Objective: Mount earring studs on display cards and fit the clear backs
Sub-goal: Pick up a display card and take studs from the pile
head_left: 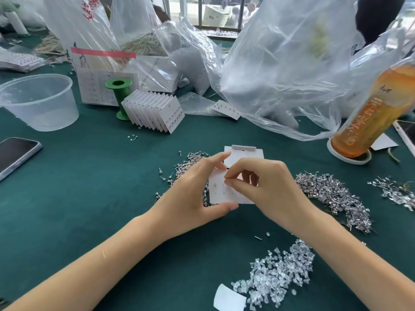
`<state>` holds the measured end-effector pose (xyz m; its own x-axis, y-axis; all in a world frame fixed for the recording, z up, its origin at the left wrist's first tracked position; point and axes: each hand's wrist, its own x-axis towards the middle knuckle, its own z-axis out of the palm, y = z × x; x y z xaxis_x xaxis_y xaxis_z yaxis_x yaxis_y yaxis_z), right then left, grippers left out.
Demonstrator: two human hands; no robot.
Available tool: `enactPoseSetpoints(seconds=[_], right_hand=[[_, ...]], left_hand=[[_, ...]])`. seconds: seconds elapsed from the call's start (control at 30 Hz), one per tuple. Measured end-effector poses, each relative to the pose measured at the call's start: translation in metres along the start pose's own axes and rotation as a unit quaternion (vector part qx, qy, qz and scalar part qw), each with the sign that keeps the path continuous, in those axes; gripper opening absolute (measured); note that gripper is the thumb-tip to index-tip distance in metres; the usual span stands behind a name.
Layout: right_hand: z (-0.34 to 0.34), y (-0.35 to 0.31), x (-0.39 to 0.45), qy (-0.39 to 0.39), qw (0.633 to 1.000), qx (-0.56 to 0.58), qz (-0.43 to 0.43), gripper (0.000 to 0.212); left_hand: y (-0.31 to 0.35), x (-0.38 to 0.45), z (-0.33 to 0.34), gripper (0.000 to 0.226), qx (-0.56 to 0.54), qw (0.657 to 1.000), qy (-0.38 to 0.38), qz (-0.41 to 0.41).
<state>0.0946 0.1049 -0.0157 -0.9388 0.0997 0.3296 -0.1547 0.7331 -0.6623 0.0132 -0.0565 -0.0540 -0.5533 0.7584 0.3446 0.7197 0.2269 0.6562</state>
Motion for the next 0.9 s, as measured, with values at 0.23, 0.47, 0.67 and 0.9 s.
enactPoseSetpoints(seconds=[0.23, 0.47, 0.67, 0.9], right_hand=[[0.004, -0.002, -0.002, -0.009, 0.999, -0.041, -0.027, 0.012], [-0.002, -0.003, -0.002, -0.032, 0.994, -0.078, -0.072, 0.012], [-0.004, 0.0, 0.0, 0.032, 0.998, -0.037, -0.047, 0.012], [-0.009, 0.009, -0.002, -0.047, 0.992, 0.044, 0.105, 0.037]], left_hand=[[0.001, -0.001, 0.0, 0.084, -0.001, 1.0, 0.0, -0.001], [0.002, 0.0, 0.0, 0.083, -0.007, 1.0, 0.007, 0.006], [0.005, -0.001, 0.0, 0.083, -0.017, 1.0, 0.01, 0.007], [0.011, -0.001, -0.002, 0.084, -0.029, 0.999, 0.006, 0.036]])
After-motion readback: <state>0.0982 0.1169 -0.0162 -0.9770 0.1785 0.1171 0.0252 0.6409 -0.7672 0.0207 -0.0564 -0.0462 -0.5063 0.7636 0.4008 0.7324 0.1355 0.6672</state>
